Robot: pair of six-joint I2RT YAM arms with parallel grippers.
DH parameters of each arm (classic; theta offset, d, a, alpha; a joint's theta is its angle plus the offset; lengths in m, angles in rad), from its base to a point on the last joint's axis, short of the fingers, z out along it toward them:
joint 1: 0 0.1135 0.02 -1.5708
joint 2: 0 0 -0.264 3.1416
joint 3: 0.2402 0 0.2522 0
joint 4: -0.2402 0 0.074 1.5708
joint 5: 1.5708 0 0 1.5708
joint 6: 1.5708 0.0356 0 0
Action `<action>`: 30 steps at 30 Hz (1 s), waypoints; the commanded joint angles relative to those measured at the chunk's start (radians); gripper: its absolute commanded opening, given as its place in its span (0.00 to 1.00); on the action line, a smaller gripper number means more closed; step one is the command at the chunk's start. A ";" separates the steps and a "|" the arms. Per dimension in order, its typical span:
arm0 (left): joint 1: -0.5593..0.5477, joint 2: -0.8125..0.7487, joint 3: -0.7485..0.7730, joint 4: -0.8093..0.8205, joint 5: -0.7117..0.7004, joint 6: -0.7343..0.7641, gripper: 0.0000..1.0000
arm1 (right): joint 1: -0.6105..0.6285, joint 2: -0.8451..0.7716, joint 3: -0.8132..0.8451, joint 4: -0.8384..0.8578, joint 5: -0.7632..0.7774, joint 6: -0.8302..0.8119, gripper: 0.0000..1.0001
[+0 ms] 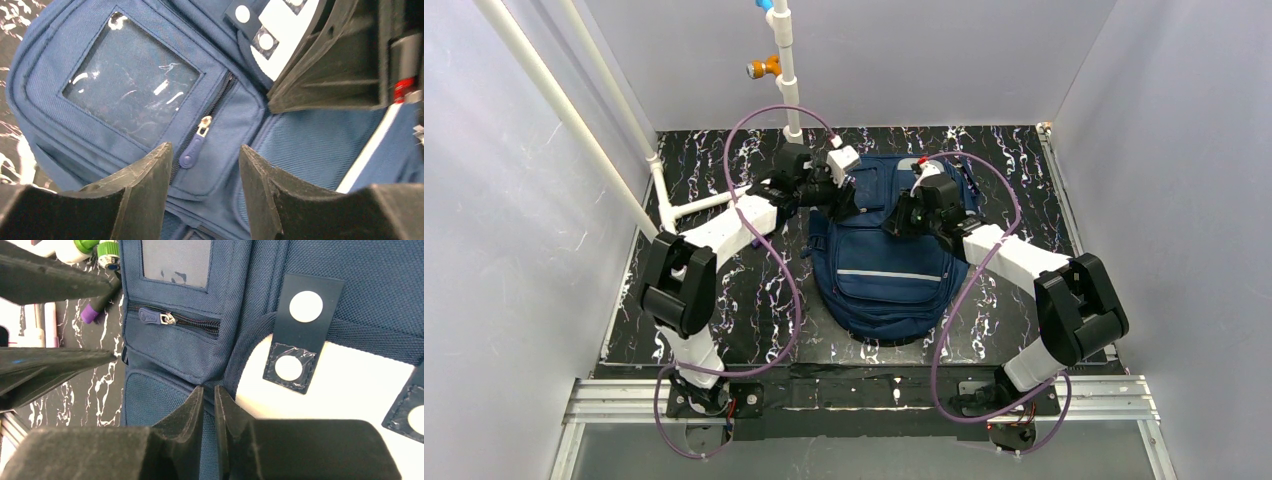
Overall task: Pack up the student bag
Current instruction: Unzip the student bag at the center of the board.
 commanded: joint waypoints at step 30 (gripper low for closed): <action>-0.132 0.165 0.093 -0.202 -0.410 0.478 0.23 | -0.047 -0.034 -0.173 0.067 0.031 0.061 0.11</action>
